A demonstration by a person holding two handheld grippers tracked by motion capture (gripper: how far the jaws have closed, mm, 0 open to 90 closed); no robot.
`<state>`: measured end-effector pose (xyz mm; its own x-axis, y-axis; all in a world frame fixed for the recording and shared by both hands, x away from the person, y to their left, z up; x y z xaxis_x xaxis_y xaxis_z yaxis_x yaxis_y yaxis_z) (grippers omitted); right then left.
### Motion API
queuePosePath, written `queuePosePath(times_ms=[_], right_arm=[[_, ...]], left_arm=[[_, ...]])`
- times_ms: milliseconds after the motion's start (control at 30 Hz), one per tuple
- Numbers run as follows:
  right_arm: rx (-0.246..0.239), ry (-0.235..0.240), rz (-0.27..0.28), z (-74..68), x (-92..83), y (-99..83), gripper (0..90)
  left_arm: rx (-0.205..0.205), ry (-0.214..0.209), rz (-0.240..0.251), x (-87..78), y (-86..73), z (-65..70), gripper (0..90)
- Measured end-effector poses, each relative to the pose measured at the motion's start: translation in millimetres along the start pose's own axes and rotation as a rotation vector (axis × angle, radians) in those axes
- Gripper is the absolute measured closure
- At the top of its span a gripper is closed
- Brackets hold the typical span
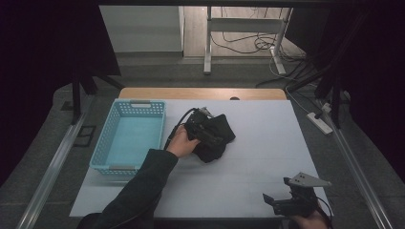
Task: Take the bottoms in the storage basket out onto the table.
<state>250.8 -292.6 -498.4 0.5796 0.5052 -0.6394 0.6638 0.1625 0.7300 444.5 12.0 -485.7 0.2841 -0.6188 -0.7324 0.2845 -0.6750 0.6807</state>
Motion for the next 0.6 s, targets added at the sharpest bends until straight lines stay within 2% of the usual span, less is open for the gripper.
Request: queuePosePath(times_ms=[133,400,600], right_arm=[[0.0,0.0,0.0,0.0,0.0,0.0,1.1],[0.0,0.0,0.0,-0.1,0.0,0.0,1.1],[-0.002,-0.001,0.0,-0.2,0.0,-0.1,1.1]], left_arm=[[0.01,-0.005,-0.006,-1.7,-1.4,0.5,0.0],[0.002,-0.028,0.027,-7.8,-4.3,-0.1,0.5],[-0.001,-0.026,0.048,-14.0,-6.8,-0.2,0.5]])
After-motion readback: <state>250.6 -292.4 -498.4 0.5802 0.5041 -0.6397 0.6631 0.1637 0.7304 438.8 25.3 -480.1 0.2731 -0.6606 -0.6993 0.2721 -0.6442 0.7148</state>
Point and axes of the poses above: each handheld gripper's, and its own axes: x roughly forward along the jaws, y roughly out of its top, z roughly to its right, the point moved 3 cm from there along x, roughly forward along the jaws, and after that the axes turned 13 degrees about x, right-handed, at the moved point
